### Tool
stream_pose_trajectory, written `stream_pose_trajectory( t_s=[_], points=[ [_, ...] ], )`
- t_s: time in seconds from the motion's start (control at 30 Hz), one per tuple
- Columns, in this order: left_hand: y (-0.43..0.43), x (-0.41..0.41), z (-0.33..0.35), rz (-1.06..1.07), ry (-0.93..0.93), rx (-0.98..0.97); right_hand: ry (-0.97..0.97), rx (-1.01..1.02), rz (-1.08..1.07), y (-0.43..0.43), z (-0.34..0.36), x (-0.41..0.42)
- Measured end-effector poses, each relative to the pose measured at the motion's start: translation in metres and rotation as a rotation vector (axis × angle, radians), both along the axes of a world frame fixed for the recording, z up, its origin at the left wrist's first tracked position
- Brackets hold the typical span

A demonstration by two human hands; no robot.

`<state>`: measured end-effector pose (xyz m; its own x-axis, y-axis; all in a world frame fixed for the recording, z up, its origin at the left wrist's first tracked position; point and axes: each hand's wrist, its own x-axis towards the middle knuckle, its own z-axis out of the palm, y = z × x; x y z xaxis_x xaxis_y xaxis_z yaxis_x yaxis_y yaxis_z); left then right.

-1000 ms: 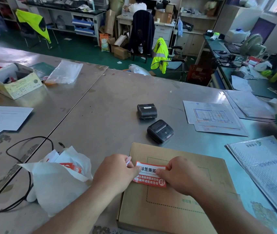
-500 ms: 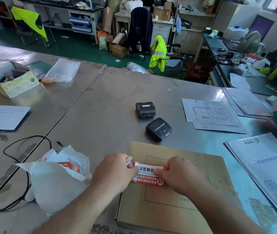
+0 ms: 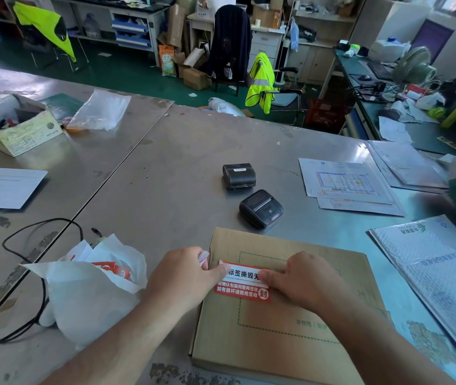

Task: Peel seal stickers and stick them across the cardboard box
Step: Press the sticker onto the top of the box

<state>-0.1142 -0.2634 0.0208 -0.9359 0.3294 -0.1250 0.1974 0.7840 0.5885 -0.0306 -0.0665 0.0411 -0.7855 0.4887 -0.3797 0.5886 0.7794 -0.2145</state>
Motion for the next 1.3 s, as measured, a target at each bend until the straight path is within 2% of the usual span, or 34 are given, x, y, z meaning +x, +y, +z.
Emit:
stream_pose_trajectory(
  t_s=[0.3,0.6,0.87,1.03,1.23,1.3],
  points=[
    [0.007,-0.008,-0.006,0.002,-0.042,0.036,0.018,-0.046,-0.074,-0.001,0.003,-0.002],
    [-0.007,-0.001,0.0,-0.157,-0.223,0.03,-0.023,-0.074,0.075,-0.008,0.018,0.012],
    [0.008,-0.002,0.007,-0.031,-0.148,-0.033,0.032,0.007,0.001,-0.006,0.007,0.002],
    [0.01,-0.008,0.001,-0.034,-0.106,-0.037,0.055,-0.018,-0.046,-0.003,0.006,-0.001],
    [-0.003,-0.015,0.0,-0.179,-0.305,-0.038,0.012,-0.116,0.017,0.0,0.009,0.007],
    [-0.003,-0.015,0.001,-0.202,-0.316,-0.045,0.007,-0.109,0.036,-0.002,0.009,0.009]
  ],
)
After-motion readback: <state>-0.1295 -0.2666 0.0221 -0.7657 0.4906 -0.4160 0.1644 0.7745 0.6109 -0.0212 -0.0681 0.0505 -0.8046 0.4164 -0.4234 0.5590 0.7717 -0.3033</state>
